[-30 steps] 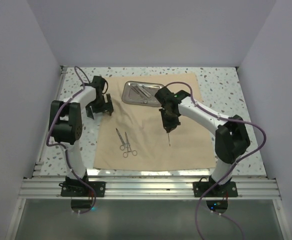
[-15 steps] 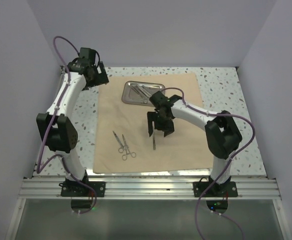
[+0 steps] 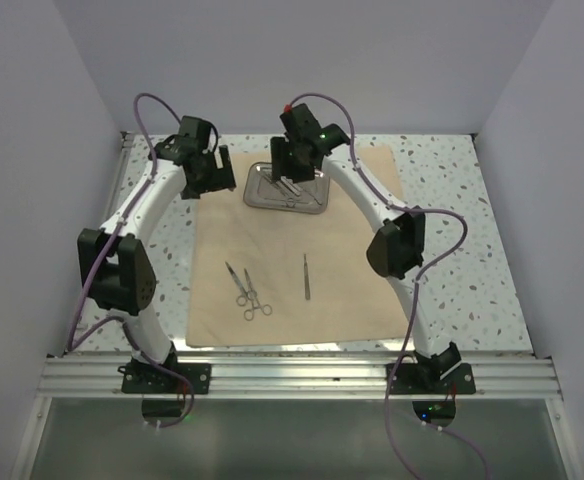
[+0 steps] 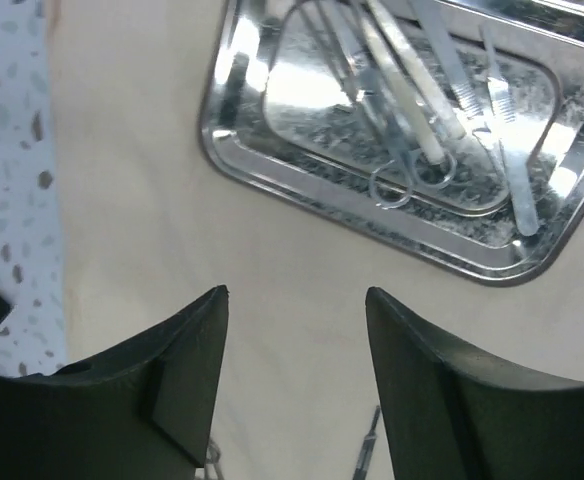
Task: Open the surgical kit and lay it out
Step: Adjust the medical item in the container.
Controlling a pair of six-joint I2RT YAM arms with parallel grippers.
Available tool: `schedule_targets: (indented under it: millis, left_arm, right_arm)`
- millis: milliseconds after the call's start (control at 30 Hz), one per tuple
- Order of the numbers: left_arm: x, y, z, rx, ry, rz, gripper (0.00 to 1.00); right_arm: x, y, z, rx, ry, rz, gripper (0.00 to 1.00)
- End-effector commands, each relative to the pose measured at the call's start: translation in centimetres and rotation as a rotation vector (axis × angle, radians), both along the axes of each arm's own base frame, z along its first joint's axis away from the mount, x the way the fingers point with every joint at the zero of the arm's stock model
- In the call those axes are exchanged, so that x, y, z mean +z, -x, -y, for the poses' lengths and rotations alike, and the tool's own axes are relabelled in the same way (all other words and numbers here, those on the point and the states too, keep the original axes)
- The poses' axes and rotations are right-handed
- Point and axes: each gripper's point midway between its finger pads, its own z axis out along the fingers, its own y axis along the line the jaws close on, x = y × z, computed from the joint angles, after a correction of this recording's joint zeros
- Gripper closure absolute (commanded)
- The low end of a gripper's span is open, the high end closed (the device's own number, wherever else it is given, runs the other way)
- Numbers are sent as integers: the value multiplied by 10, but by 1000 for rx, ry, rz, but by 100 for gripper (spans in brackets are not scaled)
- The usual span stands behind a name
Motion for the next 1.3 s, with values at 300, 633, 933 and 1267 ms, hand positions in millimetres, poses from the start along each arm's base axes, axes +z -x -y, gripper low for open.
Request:
schedule_targets:
  millis: [300,633,933,1267]
  left_arm:
    - [12,58,22,-77,33,53,12]
    - [23,71,18,-73,-1,63,13]
    - [24,89,8,-60,-21,67,12]
    - [31,94,1,-57,-43,85,11]
  right_arm:
    - [-92,-93,64,-168,90,37,43]
    - [-147,-70,81,-159,241,-61,46]
    - [-194,-11,133,-224,477,-222,66]
    - [-224,24,117,-216,381,-393,91]
